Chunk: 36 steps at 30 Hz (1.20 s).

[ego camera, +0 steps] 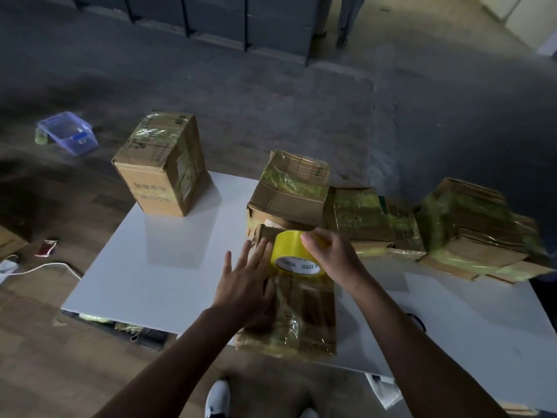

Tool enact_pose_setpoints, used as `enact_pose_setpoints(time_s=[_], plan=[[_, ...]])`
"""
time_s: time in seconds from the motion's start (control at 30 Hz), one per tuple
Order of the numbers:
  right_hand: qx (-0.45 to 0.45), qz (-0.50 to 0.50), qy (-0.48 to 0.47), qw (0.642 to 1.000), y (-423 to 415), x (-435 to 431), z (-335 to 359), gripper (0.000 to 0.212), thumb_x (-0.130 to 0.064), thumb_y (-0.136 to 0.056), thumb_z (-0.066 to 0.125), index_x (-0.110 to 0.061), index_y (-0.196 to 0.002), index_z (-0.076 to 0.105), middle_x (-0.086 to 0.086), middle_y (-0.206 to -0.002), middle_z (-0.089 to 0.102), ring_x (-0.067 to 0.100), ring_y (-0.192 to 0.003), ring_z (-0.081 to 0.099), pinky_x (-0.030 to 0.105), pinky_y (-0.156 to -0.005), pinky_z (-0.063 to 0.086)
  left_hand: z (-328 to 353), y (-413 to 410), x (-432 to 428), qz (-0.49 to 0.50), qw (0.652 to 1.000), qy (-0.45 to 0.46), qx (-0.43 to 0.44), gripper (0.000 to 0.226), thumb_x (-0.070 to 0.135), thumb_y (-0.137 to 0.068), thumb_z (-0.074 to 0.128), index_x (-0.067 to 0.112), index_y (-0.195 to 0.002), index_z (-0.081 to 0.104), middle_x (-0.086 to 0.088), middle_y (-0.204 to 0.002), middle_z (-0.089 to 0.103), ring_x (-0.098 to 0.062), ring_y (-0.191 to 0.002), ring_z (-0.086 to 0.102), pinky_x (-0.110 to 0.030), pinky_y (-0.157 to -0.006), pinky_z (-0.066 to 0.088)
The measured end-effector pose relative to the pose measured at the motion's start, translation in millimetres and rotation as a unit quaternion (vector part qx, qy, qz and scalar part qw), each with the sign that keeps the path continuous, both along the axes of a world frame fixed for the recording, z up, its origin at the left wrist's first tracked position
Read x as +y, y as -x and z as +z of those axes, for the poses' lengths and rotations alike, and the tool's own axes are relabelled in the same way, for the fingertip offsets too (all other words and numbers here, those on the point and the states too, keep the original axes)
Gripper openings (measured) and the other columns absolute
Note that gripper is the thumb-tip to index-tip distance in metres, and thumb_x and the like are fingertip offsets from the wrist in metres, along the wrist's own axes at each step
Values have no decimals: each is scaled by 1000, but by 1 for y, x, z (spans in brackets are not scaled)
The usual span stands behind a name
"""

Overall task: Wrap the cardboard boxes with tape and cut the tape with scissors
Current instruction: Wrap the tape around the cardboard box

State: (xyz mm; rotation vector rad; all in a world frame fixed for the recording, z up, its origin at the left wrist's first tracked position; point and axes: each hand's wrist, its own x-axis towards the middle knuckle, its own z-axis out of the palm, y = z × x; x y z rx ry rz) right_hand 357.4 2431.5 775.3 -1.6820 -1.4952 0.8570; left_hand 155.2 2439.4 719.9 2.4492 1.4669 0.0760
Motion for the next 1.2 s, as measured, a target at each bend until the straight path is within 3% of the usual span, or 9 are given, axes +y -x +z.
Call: enact_pose_setpoints(time_s=[0.1, 0.23, 0.43, 0.53, 0.6, 0.7, 0.87, 1.1, 1.2], plan=[[-74, -7, 30, 997, 2, 5, 7, 50, -57, -86, 58, -14, -110, 69, -7, -95, 62, 4, -88, 53, 24, -76, 42, 2, 1, -2, 8, 998, -23, 53, 66, 49, -97, 18, 23, -155, -1, 5, -162, -7, -31, -149, -3, -56, -117, 5], [-138, 2, 29, 990, -21, -6, 22, 49, -62, -84, 52, -19, -62, 50, -7, -54, 45, 8, -50, 44, 27, -53, 32, 8, 1, -4, -4, 997, -39, 65, 74, 50, -87, 3, 21, -155, 11, 4, -162, 5, -36, -148, 4, -59, -116, 8], [-218, 10, 53, 975, -31, -9, 35, 49, -58, -89, 49, -18, -62, 42, -2, -55, 37, 12, -48, 37, 27, -50, 25, 16, -11, 5, -16, 993, -47, 109, 67, 48, -98, 24, 17, -154, 6, -2, -163, 1, -35, -148, -6, -62, -113, 0], [-243, 26, 42, 969, -20, -6, 34, 46, -56, -91, 49, -24, -60, 38, -6, -53, 38, 8, -47, 38, 24, -47, 24, 20, -34, 4, -49, 998, -31, 16, 77, 50, -97, 33, 14, -153, -6, -6, -162, -8, -24, -146, -18, -46, -117, -7], [-241, 18, 39, 970, -22, -6, 33, 47, -58, -90, 47, -24, -60, 39, -8, -52, 38, 6, -46, 37, 24, -46, 23, 19, -48, -3, -70, 997, -21, -31, 85, 56, -95, 33, 13, -152, -11, -7, -161, -11, -20, -146, -17, -36, -115, -12], [-178, 8, 28, 984, -37, -11, 25, 52, -61, -89, 47, -14, -66, 53, -6, -54, 41, 6, -45, 38, 24, -44, 28, 10, -52, -9, -73, 996, -54, -7, 87, 61, -94, 27, 8, -151, -13, -9, -161, -9, -21, -148, -12, -34, -115, -15], [-41, -9, 31, 999, -44, -24, 16, 37, -58, -88, 55, -29, -65, 55, -15, -59, 52, -4, -56, 50, 12, -51, 37, 5, -52, -10, -69, 995, -68, 27, 90, 64, -93, 24, 6, -151, -11, -10, -161, -8, -22, -148, -12, -36, -116, -15], [-172, -33, 29, 984, -64, -29, 27, 47, -53, -88, 54, -17, -59, 45, -1, -54, 39, 12, -48, 36, 29, -50, 28, 4, -52, -8, -89, 993, -74, 35, 85, 65, -93, 18, 10, -152, -9, -8, -161, -11, -19, -143, -21, -34, -114, -19], [-294, -36, 57, 954, -76, -32, 22, 51, -45, -90, 57, -17, -53, 35, -3, -50, 31, 12, -46, 29, 29, -47, 23, 1, -47, -4, -83, 993, -69, 37, 86, 69, -91, 16, 14, -151, -12, -5, -159, -14, -18, -141, -24, -34, -115, -17]])
